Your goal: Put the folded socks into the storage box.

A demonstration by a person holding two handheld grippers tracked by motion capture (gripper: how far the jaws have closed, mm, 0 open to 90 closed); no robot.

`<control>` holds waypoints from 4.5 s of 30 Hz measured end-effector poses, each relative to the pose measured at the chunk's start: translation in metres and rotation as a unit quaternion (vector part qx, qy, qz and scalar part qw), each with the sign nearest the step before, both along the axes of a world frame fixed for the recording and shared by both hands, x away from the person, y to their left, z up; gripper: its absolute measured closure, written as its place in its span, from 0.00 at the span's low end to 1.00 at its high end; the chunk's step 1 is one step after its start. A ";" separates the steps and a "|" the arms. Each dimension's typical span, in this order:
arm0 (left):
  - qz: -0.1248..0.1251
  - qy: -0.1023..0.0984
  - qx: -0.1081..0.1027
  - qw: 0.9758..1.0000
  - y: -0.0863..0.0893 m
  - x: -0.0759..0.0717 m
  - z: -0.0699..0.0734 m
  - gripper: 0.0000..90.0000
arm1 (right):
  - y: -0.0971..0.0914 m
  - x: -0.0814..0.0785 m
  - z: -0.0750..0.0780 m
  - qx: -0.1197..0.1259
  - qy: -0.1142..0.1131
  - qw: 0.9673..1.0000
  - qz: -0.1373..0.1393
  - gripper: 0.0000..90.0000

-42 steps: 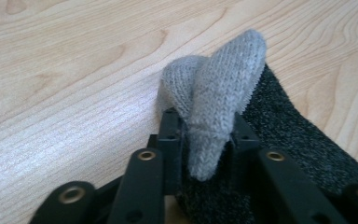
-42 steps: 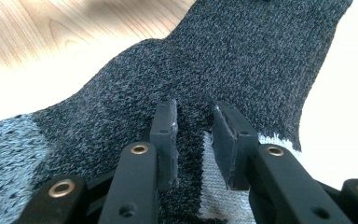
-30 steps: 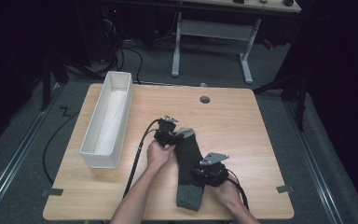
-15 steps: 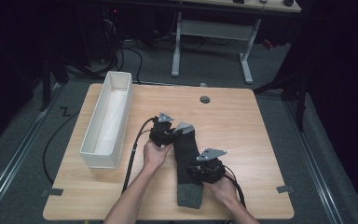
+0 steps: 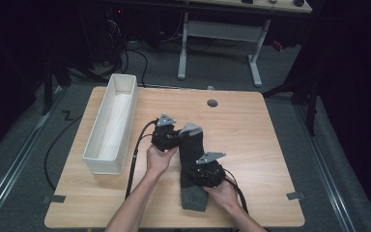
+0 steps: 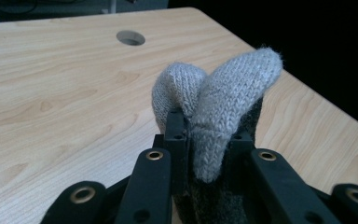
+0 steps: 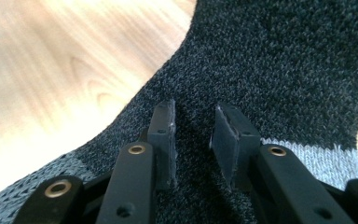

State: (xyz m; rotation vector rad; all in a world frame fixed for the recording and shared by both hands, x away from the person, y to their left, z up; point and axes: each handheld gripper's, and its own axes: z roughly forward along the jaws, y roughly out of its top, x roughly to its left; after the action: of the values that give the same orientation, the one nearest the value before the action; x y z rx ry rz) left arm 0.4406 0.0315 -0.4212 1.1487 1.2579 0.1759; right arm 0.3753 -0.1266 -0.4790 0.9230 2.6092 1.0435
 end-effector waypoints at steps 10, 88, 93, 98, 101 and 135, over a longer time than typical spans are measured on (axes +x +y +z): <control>-0.017 -0.020 -0.009 1.000 0.004 -0.013 0.013 0.85 | 0.003 0.014 -0.003 0.006 -0.009 1.000 -0.020 0.77; -0.069 -0.088 0.029 0.993 -0.005 -0.093 0.008 0.85 | -0.012 -0.016 -0.014 0.042 -0.034 0.998 -0.035 0.55; -0.068 -0.080 0.031 0.994 -0.007 -0.100 -0.005 0.85 | -0.011 -0.019 -0.010 0.044 -0.043 0.997 -0.039 0.55; -0.065 -0.074 0.038 0.994 -0.006 -0.103 -0.016 0.85 | -0.014 -0.027 0.001 0.053 -0.047 0.997 -0.033 0.52; -0.063 -0.070 0.040 0.995 -0.004 -0.105 -0.021 0.85 | -0.019 -0.032 0.008 0.060 -0.048 0.997 -0.026 0.50; -0.049 -0.072 0.070 0.994 0.001 -0.102 -0.033 0.85 | -0.001 -0.025 -0.023 0.024 -0.022 0.997 -0.069 0.41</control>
State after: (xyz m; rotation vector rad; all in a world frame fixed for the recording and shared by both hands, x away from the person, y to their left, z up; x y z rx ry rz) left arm 0.3382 0.0320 -0.4544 1.2930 1.0721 0.2720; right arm 0.3502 -0.1273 -0.5023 1.0604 2.4554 1.0816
